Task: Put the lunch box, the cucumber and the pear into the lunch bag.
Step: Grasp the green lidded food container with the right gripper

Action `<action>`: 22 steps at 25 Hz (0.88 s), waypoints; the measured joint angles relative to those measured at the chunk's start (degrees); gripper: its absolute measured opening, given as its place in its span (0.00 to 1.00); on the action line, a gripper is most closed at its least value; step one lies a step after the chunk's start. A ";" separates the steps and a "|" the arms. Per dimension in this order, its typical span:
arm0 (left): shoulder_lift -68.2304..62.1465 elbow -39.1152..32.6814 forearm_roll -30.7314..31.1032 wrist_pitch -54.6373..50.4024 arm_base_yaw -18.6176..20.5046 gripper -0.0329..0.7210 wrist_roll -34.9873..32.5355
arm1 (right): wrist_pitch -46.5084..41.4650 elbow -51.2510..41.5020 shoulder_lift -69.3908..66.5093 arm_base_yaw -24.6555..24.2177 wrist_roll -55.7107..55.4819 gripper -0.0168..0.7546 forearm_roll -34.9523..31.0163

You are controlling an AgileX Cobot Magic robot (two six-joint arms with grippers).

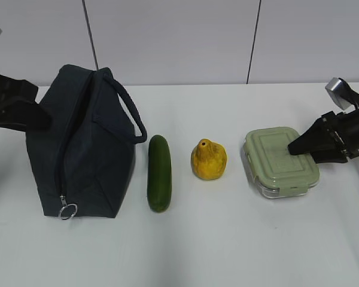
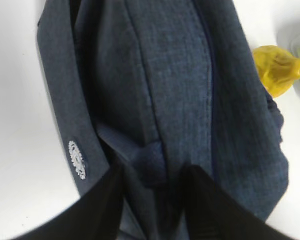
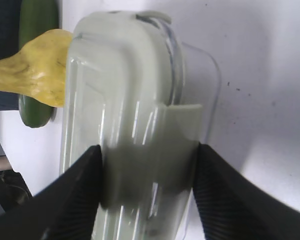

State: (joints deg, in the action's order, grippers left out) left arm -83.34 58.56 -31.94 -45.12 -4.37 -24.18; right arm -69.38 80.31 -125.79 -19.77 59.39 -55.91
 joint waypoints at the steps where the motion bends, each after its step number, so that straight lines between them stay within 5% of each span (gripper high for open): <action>1: 0.00 0.00 0.00 0.00 0.00 0.31 0.00 | 0.00 0.00 0.00 0.00 0.00 0.58 0.00; 15: 0.00 0.01 -1.70 -0.30 -0.42 0.05 0.00 | 0.00 0.00 0.00 0.00 0.10 0.58 -0.09; 22: 0.00 3.24 4.52 -0.24 -7.11 0.05 0.41 | 0.00 0.00 0.00 0.00 0.10 0.58 -0.45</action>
State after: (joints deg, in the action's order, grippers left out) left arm -83.34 61.81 -27.42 -45.36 -11.48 -23.77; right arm -69.38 80.31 -125.79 -19.77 59.49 -56.36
